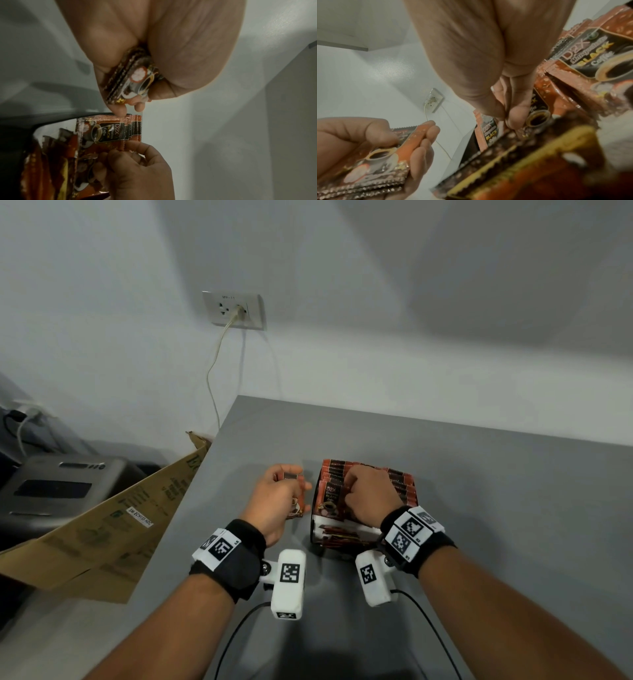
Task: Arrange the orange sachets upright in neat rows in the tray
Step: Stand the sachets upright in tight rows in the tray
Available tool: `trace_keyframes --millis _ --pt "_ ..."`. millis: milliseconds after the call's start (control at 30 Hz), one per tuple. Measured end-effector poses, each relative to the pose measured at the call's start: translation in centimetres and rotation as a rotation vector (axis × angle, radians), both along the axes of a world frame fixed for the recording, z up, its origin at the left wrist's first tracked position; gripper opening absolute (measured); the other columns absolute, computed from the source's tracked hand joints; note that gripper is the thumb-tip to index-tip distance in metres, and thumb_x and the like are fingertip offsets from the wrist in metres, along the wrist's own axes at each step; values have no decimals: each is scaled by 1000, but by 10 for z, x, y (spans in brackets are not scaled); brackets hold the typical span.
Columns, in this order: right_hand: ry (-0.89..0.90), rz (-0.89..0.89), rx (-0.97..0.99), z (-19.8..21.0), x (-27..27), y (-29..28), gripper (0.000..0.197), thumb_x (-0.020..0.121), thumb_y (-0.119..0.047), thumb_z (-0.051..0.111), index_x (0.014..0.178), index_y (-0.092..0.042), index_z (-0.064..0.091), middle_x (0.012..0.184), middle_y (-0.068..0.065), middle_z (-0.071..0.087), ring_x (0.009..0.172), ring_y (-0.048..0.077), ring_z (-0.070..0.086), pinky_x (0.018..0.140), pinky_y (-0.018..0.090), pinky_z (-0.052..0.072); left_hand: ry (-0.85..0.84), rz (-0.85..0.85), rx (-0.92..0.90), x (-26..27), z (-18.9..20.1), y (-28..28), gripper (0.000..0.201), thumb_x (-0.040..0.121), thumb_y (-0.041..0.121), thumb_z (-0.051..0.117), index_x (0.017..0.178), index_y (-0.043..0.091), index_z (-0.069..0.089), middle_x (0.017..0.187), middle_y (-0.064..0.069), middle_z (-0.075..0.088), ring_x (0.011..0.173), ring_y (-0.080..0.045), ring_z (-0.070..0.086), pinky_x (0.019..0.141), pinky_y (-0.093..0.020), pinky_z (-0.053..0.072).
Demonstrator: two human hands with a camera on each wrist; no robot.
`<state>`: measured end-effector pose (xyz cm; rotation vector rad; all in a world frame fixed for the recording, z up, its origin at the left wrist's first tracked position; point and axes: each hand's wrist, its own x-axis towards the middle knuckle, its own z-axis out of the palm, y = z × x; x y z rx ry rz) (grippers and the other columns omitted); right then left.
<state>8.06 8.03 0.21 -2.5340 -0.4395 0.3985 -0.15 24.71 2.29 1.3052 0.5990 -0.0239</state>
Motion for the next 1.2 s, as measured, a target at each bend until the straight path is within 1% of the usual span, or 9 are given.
trace_keyframes --millis 100,233,367,467,600,700,800,900,1200 --pt "1 -3 23 -2 -1 -2 20 88 -5 62 105 -16 63 99 3 68 92 19 63 79 23 48 6 -20 29 1 -3 -2 40 85 -16 47 117 7 56 95 -10 65 79 -23 62 73 -43 54" --pt "-6 -34 69 3 -2 -8 18 87 -7 64 103 -15 65 96 0 68 88 19 66 81 29 55 -20 -60 67 -3 -7 -3 42 82 -20 58 111 10 57 93 -12 67 74 -23 67 63 -35 56" --pt "8 -37 224 28 -6 -12 16 90 -18 64 104 -21 68 92 -9 68 86 8 65 73 16 48 -87 -134 117 -3 -6 -9 49 76 -21 68 111 11 57 93 -11 68 79 -24 67 72 -38 57" --pt "87 66 345 48 -14 -10 17 89 -17 68 102 -27 72 88 -11 72 80 7 69 75 18 54 -128 -178 119 0 -2 -15 52 71 -22 73 110 9 59 87 -6 70 76 -17 68 70 -32 57" --pt "-9 28 306 53 -7 -15 21 86 -11 68 81 -31 71 79 -13 72 74 -2 66 66 9 46 -96 -135 160 5 1 -16 43 78 -3 77 114 12 58 96 -11 69 77 -21 66 61 -30 50" --pt "-6 -39 244 44 0 -20 18 89 -10 65 84 -27 69 75 -11 73 72 -2 67 60 7 45 -38 16 215 8 1 -7 25 90 12 68 112 20 57 98 -7 62 78 -18 59 65 -32 49" --pt "23 8 146 32 -3 -16 17 90 -5 62 90 -21 69 80 -8 72 75 7 68 60 9 49 -23 37 207 8 -1 -1 21 93 11 63 111 21 57 99 -7 61 79 -18 58 70 -34 51" --pt "23 101 52 20 -7 -5 21 89 -2 59 88 -22 67 90 -7 66 83 14 66 68 16 47 -15 8 201 5 -1 -1 22 94 9 61 113 19 56 99 -7 60 79 -18 57 73 -35 50" --pt "-7 105 -16 8 -3 4 20 90 -2 59 98 -18 70 106 -2 68 93 15 63 84 27 54 5 0 136 -1 -5 1 24 92 0 55 111 16 57 95 -11 60 75 -19 55 65 -32 50"
